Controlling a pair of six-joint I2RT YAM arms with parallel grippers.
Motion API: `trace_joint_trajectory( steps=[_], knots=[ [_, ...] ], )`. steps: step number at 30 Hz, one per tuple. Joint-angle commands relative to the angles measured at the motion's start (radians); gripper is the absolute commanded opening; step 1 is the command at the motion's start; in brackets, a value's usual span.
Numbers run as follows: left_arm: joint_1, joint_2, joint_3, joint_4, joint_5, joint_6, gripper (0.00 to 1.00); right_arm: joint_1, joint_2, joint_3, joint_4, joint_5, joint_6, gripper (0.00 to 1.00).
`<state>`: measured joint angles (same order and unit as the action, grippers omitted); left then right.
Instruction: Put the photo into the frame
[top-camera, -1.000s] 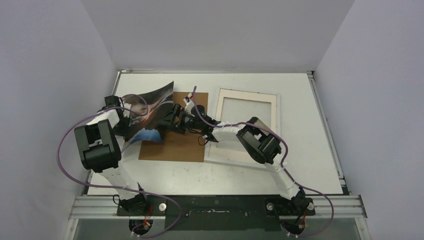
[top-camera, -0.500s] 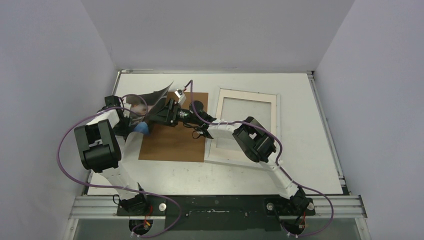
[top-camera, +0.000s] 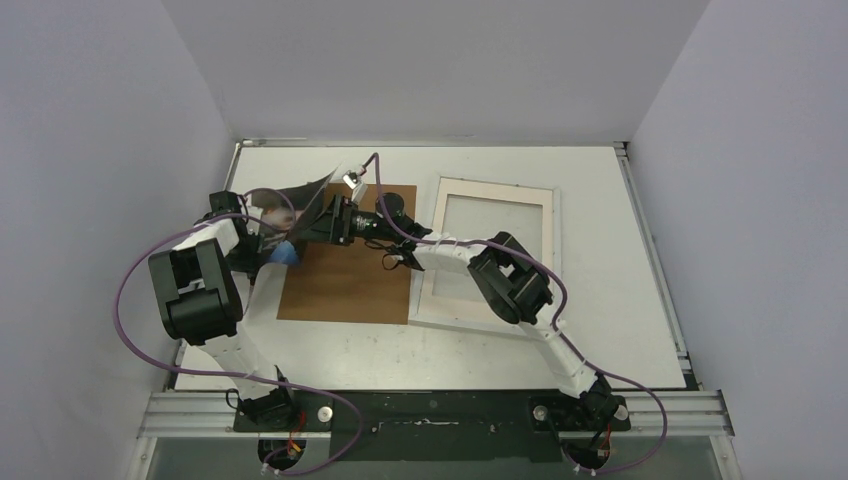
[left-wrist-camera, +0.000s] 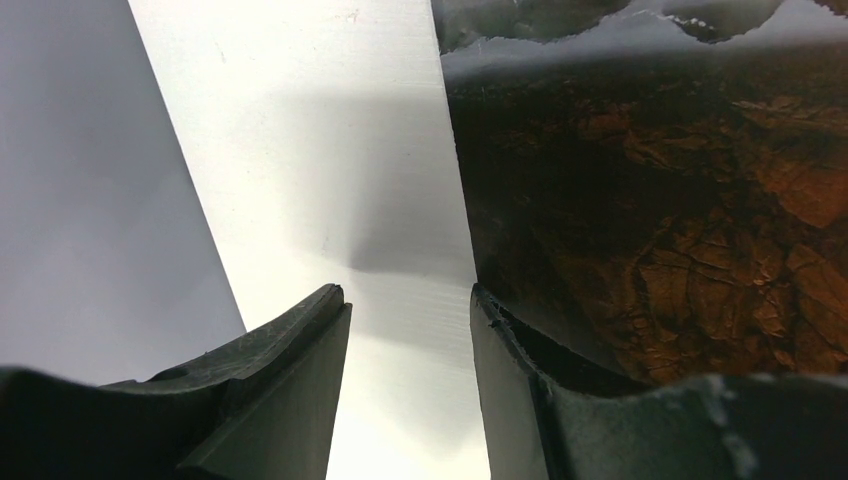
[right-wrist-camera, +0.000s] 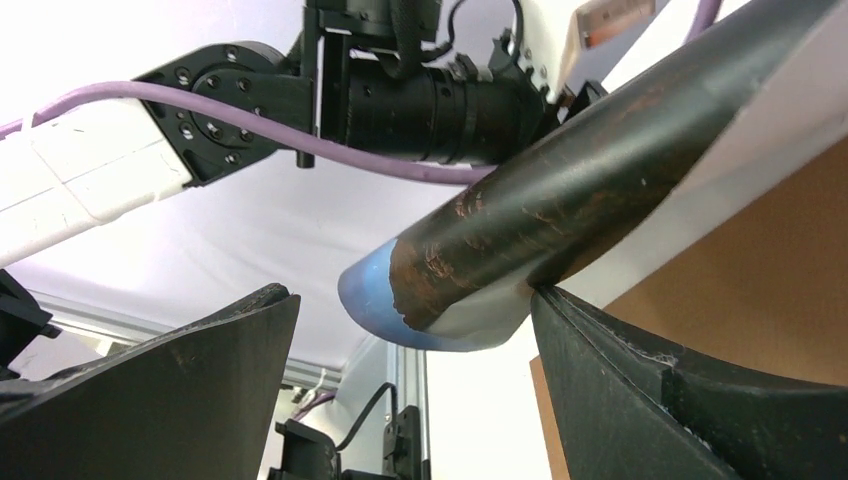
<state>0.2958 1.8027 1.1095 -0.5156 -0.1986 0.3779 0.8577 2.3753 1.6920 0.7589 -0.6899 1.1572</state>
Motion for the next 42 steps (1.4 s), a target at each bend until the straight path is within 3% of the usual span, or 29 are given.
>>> trace_joint_trajectory(
  steps=[1, 19, 33, 42],
  knots=[
    [-0.011, 0.02, -0.025, -0.075, 0.094, -0.016, 0.47, -0.007, -0.03, 0.105, -0.057, -0.023, -0.155, 0.9],
    [-0.012, 0.021, -0.034, -0.074, 0.094, -0.018, 0.47, -0.033, -0.049, -0.045, -0.058, 0.034, -0.118, 0.9],
    [-0.012, 0.03, -0.037, -0.067, 0.098, -0.018, 0.47, -0.062, -0.228, -0.255, -0.344, 0.18, -0.258, 0.9],
    [-0.012, 0.026, -0.037, -0.07, 0.098, -0.018, 0.47, -0.08, -0.249, -0.255, -0.475, 0.205, -0.304, 0.9]
  ],
)
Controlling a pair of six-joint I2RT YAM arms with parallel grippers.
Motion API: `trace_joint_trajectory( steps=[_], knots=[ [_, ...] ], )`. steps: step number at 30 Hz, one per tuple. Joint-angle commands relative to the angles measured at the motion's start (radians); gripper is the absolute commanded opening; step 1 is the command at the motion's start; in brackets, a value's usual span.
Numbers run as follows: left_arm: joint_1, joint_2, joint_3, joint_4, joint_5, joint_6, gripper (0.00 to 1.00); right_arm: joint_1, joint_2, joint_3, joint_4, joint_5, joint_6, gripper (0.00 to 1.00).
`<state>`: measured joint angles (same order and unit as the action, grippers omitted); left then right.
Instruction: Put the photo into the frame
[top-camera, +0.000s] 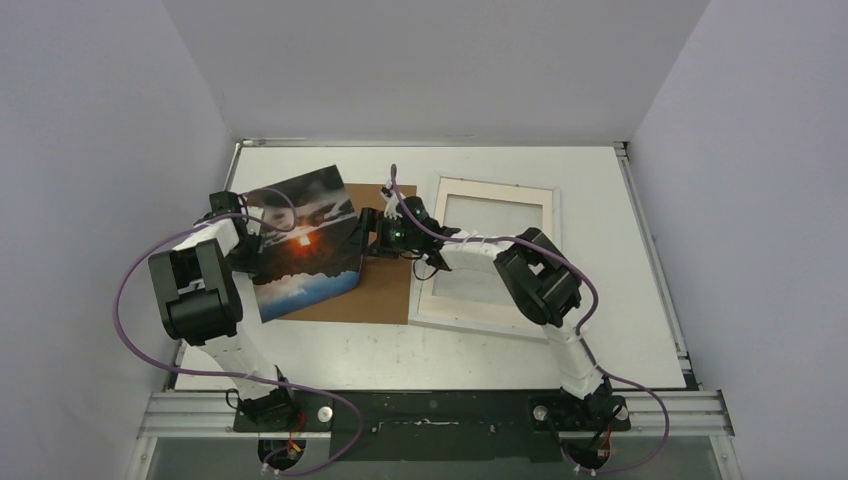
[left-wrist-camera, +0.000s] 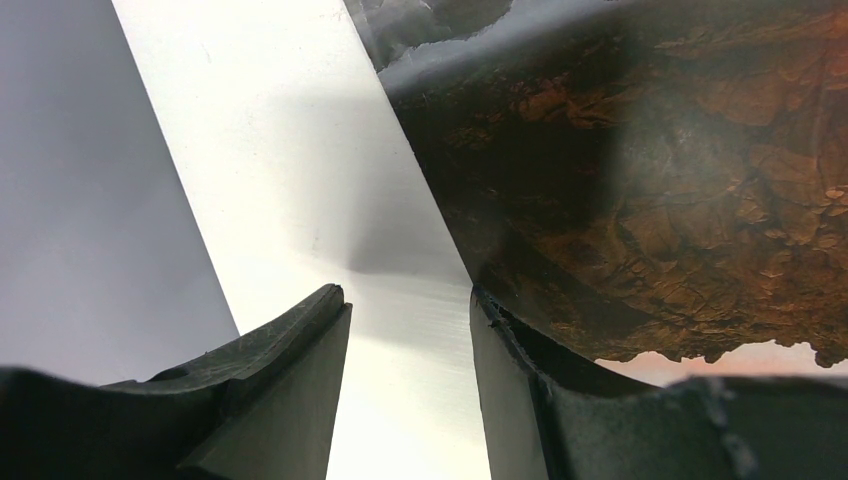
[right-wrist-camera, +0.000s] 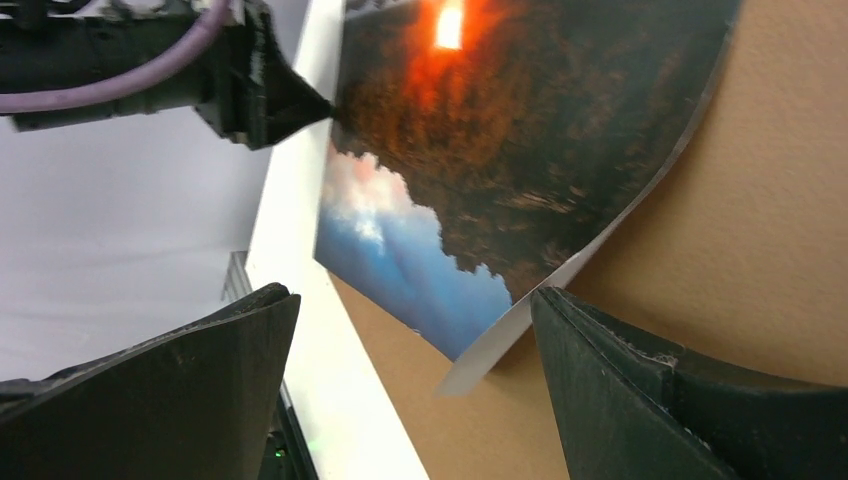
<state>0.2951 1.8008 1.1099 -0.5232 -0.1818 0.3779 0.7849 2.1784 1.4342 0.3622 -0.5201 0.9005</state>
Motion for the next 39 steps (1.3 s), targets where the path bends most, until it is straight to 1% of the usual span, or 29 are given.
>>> trace_joint_trajectory(
  steps=[1, 5, 12, 14, 16, 17, 19, 23, 25, 28, 30, 31, 34, 39],
  knots=[
    [-0.011, 0.028, -0.037, -0.064, 0.081, -0.018, 0.47, -0.008, -0.05, -0.001, -0.085, 0.036, -0.047, 0.9],
    [-0.01, 0.028, -0.034, -0.067, 0.082, -0.017, 0.46, -0.007, -0.04, -0.026, -0.132, 0.053, -0.034, 0.9],
    [-0.011, 0.032, -0.019, -0.073, 0.081, -0.019, 0.47, -0.003, -0.068, -0.104, -0.106, 0.078, 0.02, 0.9],
    [-0.011, 0.032, -0.017, -0.076, 0.083, -0.019, 0.47, 0.002, -0.063, -0.118, -0.086, 0.081, 0.052, 0.92],
    [-0.011, 0.035, -0.015, -0.077, 0.085, -0.02, 0.46, 0.014, -0.044, -0.111, -0.078, 0.083, 0.08, 0.97],
    [-0.011, 0.036, -0.015, -0.077, 0.086, -0.022, 0.46, 0.019, -0.026, -0.092, -0.09, 0.079, 0.089, 0.96],
    [-0.011, 0.038, -0.016, -0.08, 0.089, -0.024, 0.46, 0.03, 0.011, -0.049, -0.104, 0.066, 0.109, 0.84],
    [-0.011, 0.037, -0.019, -0.08, 0.094, -0.023, 0.46, 0.038, 0.049, 0.01, -0.104, 0.068, 0.14, 0.74],
    [-0.011, 0.035, -0.021, -0.078, 0.096, -0.022, 0.46, 0.037, 0.057, 0.035, -0.12, 0.074, 0.144, 0.65],
    [-0.011, 0.032, -0.017, -0.088, 0.106, -0.024, 0.46, 0.032, 0.062, 0.075, -0.16, 0.092, 0.142, 0.46],
    [-0.007, 0.026, 0.002, -0.116, 0.125, -0.028, 0.46, 0.028, 0.058, 0.11, -0.206, 0.108, 0.125, 0.31],
    [-0.004, 0.021, 0.02, -0.137, 0.139, -0.033, 0.47, 0.026, 0.052, 0.129, -0.24, 0.119, 0.105, 0.22],
    [0.016, -0.007, 0.103, -0.227, 0.203, -0.051, 0.51, 0.022, 0.018, 0.192, -0.325, 0.158, 0.045, 0.06],
    [0.049, -0.053, 0.318, -0.415, 0.35, -0.088, 0.58, 0.023, -0.068, 0.343, -0.534, 0.217, -0.106, 0.05]
  ],
)
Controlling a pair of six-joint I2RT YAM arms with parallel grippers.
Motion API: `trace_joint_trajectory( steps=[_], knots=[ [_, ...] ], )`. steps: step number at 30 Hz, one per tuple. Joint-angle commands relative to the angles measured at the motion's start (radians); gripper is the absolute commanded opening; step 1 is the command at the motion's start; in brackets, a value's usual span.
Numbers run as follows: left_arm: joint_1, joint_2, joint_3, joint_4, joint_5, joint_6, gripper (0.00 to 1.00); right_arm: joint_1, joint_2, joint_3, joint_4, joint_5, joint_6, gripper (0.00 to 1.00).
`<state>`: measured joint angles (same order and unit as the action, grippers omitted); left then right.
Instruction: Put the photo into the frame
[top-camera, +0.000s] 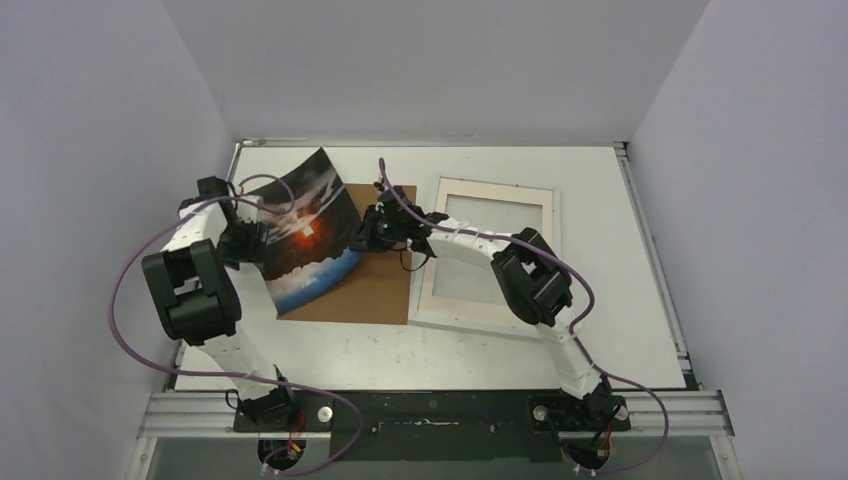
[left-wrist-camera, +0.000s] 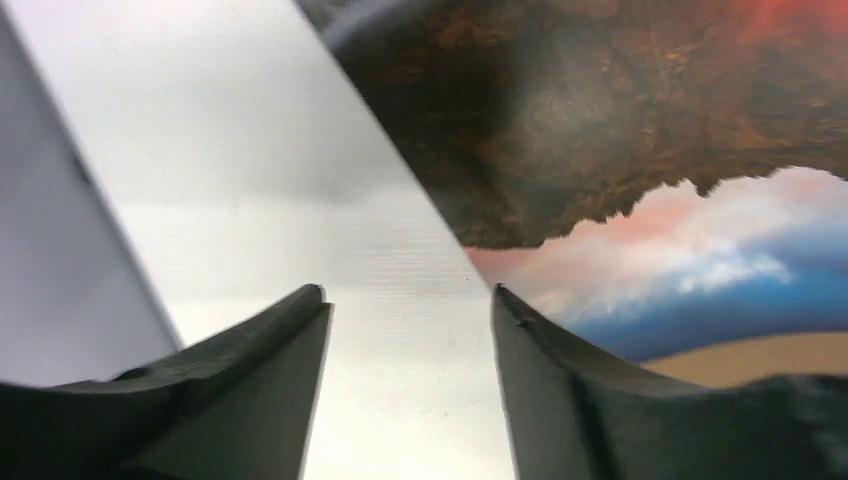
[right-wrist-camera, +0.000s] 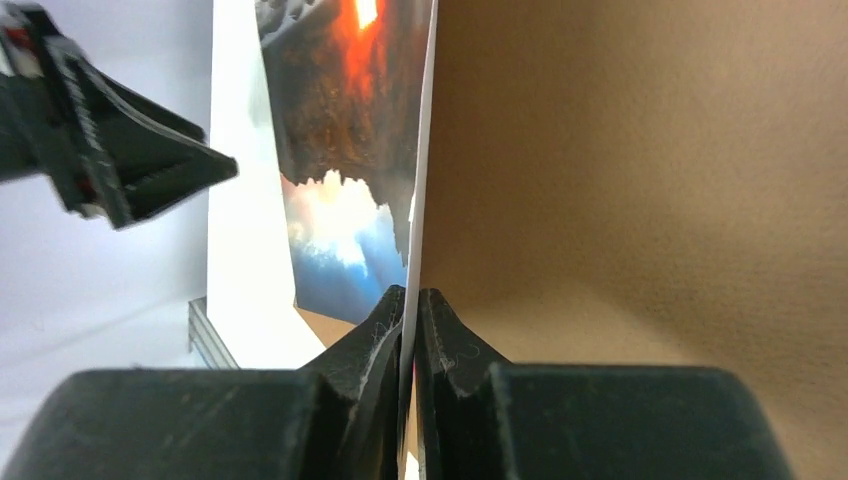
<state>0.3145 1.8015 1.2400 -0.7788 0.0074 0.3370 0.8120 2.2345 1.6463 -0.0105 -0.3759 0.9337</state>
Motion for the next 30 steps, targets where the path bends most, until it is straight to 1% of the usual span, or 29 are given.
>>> trace_joint_trajectory(
  steps=[1, 3, 4, 6, 8, 10, 12, 15, 18, 20, 26, 30],
  knots=[
    [0.032, -0.061, 0.232, -0.192, 0.184, -0.053, 0.65, -0.003, -0.142, 0.174, -0.213, 0.095, -0.174, 0.05],
    [0.031, -0.08, 0.31, -0.241, 0.236, -0.058, 0.84, 0.001, -0.191, 0.24, -0.312, 0.155, -0.241, 0.05],
    [0.031, -0.088, 0.352, -0.275, 0.262, -0.06, 0.87, 0.002, -0.224, 0.261, -0.349, 0.192, -0.275, 0.05],
    [0.021, -0.104, 0.444, -0.315, 0.317, -0.065, 0.89, 0.006, -0.285, 0.303, -0.422, 0.26, -0.344, 0.05],
    [0.003, -0.108, 0.534, -0.358, 0.345, -0.076, 0.95, 0.013, -0.343, 0.351, -0.521, 0.356, -0.428, 0.05],
    [-0.018, -0.102, 0.625, -0.408, 0.364, -0.093, 0.99, 0.019, -0.412, 0.405, -0.618, 0.506, -0.52, 0.05],
    [-0.046, -0.096, 0.679, -0.437, 0.367, -0.106, 0.97, 0.024, -0.476, 0.446, -0.7, 0.622, -0.579, 0.06],
    [-0.092, -0.108, 0.661, -0.423, 0.349, -0.125, 0.97, 0.028, -0.574, 0.47, -0.795, 0.767, -0.615, 0.09],
    [-0.125, -0.134, 0.583, -0.377, 0.331, -0.137, 0.96, 0.038, -0.659, 0.459, -0.903, 0.927, -0.588, 0.09],
    [-0.143, -0.145, 0.534, -0.347, 0.32, -0.144, 0.97, 0.039, -0.716, 0.42, -0.972, 1.013, -0.55, 0.09],
    [-0.201, -0.154, 0.458, -0.309, 0.295, -0.152, 0.97, 0.039, -0.832, 0.322, -1.189, 1.152, -0.398, 0.06],
    [-0.229, -0.158, 0.434, -0.297, 0.279, -0.157, 0.97, 0.037, -0.886, 0.345, -1.262, 1.2, -0.35, 0.05]
  ],
)
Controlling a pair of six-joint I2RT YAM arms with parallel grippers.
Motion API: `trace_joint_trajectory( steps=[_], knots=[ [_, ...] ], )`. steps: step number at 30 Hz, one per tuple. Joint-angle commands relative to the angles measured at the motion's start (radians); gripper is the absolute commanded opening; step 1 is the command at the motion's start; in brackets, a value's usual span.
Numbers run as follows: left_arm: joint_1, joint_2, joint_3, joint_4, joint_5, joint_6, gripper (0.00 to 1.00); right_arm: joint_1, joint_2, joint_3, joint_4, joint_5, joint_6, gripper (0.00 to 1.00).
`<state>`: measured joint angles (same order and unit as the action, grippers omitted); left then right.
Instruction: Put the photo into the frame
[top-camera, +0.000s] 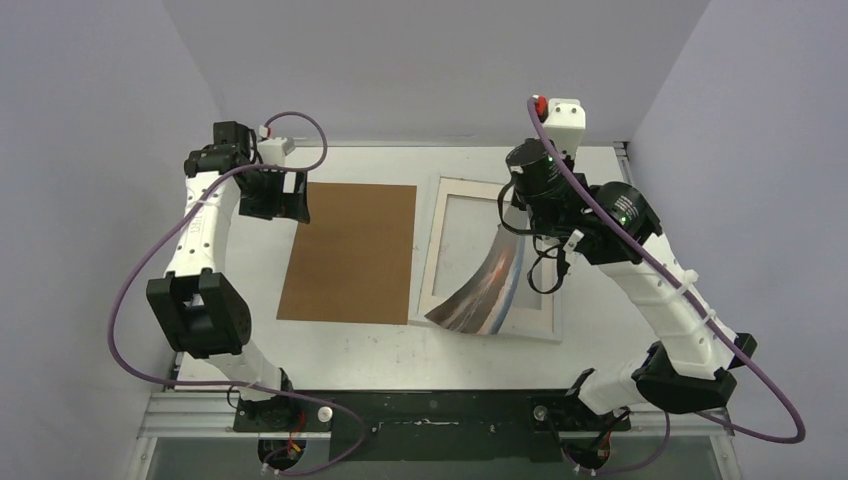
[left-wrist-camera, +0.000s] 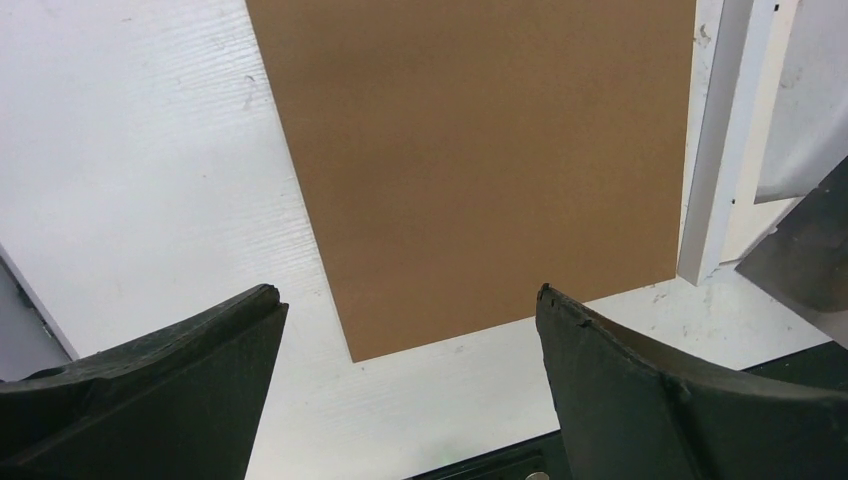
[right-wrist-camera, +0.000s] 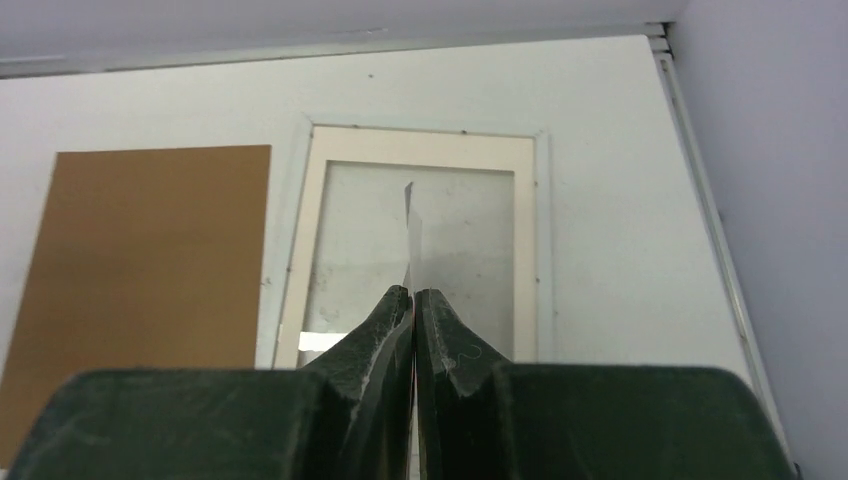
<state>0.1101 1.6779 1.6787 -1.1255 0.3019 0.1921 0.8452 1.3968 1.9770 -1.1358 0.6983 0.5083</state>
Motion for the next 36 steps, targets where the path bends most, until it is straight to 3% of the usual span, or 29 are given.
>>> trace_joint_trajectory(
  steps=[1, 9, 14, 18, 24, 29, 32, 36],
  knots=[
    [-0.028, -0.035, -0.006, 0.052, -0.016, -0.014, 0.97, 0.002, -0.06, 0.025, -0.137, 0.125, 0.072, 0.05],
    [-0.051, -0.051, -0.01, 0.052, -0.012, -0.023, 0.97, -0.006, -0.142, 0.096, -0.016, 0.03, 0.033, 0.07],
    [-0.064, -0.063, -0.003, 0.049, -0.01, -0.024, 0.97, -0.006, -0.183, 0.086, 0.112, 0.061, -0.044, 0.07],
    [-0.065, -0.056, -0.004, 0.047, -0.009, -0.026, 0.96, -0.005, -0.128, 0.081, 0.207, 0.126, -0.187, 0.08],
    [-0.065, -0.061, -0.013, 0.05, -0.015, -0.022, 0.96, -0.003, 0.043, 0.177, 0.33, 0.345, -0.473, 0.05],
    [-0.064, -0.063, -0.019, 0.042, -0.024, -0.013, 0.97, 0.03, 0.033, 0.009, 0.783, 0.472, -0.853, 0.05],
    [-0.064, -0.063, -0.019, 0.04, -0.027, -0.011, 0.96, 0.064, 0.036, -0.088, 0.954, 0.448, -1.021, 0.05],
    [-0.06, -0.063, -0.023, 0.042, -0.03, -0.012, 0.96, 0.114, 0.065, -0.171, 0.947, 0.335, -1.089, 0.05]
  ],
)
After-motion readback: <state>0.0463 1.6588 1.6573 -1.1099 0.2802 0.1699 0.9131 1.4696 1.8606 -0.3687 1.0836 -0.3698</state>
